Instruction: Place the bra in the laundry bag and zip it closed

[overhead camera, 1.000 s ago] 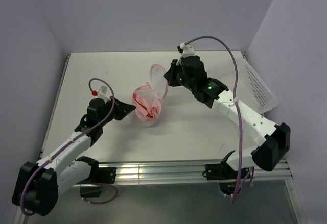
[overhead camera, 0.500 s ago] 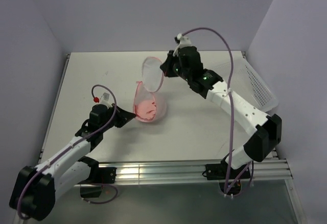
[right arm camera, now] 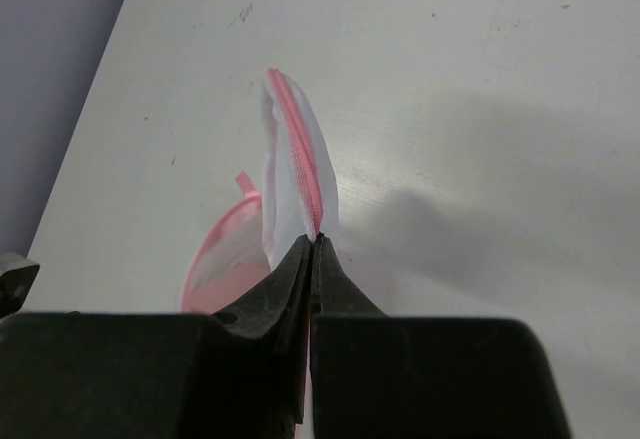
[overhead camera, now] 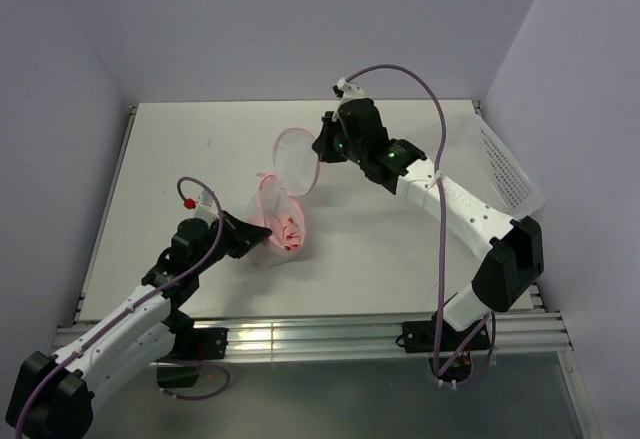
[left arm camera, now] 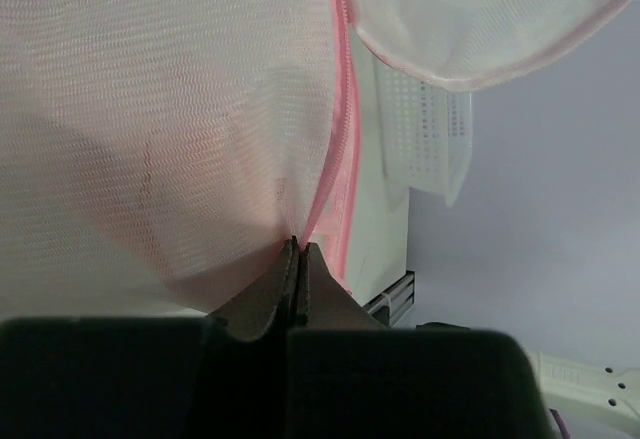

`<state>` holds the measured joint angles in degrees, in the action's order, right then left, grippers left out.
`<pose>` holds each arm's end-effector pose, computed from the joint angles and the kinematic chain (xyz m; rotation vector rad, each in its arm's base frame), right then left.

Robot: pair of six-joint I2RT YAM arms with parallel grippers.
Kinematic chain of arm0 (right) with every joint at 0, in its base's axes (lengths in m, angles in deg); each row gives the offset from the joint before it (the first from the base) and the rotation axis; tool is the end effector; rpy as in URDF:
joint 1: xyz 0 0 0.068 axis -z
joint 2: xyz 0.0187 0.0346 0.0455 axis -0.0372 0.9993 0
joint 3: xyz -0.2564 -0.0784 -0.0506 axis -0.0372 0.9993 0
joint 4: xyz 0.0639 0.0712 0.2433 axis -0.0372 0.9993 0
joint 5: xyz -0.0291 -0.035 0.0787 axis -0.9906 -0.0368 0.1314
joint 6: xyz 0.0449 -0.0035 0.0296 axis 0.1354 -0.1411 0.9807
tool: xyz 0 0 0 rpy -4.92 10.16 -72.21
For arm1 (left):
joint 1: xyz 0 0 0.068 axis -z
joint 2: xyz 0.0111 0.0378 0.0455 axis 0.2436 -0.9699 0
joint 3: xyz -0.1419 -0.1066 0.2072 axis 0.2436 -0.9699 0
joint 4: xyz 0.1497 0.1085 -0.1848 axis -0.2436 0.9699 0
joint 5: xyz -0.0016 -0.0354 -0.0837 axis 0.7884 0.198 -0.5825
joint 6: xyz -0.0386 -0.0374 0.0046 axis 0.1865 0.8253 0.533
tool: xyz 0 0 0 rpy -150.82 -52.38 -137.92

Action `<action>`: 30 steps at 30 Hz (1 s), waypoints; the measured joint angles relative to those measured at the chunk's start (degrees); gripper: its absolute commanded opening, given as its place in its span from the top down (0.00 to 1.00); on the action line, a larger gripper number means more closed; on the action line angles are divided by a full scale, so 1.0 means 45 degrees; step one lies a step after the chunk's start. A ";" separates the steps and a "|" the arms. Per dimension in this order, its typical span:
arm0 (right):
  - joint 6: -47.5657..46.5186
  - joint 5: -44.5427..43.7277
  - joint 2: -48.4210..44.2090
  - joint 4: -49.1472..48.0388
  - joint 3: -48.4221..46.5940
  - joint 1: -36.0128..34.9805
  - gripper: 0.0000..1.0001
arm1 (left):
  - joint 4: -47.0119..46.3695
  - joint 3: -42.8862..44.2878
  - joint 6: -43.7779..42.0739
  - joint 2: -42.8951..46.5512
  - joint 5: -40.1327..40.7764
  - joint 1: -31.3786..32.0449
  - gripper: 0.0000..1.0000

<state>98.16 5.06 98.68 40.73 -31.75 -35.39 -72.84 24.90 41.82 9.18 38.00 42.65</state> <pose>0.2853 0.2164 0.3648 -0.1909 2.0591 0.6273 0.1498 -0.0893 0.2001 -0.5714 2.0433 -1.2669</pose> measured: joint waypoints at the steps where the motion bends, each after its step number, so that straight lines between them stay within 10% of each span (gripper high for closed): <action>1: 0.0000 0.0092 0.0058 -0.0175 0.0039 0.0000 1.00 | 0.0005 0.0000 0.0053 0.0019 0.0073 0.0010 0.96; 14: -0.1234 0.2059 0.1098 -0.1685 -0.0869 -0.0155 1.00 | 0.0865 0.0481 -0.0651 0.1059 0.1535 0.1613 0.71; 21: -0.3293 0.3793 0.2497 -0.1812 -0.2516 -0.0214 1.00 | 0.0758 0.1511 -0.1520 -0.0141 0.1904 0.2458 0.35; 30: -0.4580 0.4809 0.3172 -0.2089 -0.2871 -0.0214 1.00 | 0.4527 0.4503 -0.3648 0.0874 0.4546 0.2778 0.22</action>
<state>77.55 26.70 112.95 31.33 -44.66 -36.35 -52.47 45.17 25.41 13.11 58.46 55.16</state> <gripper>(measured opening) 0.009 0.774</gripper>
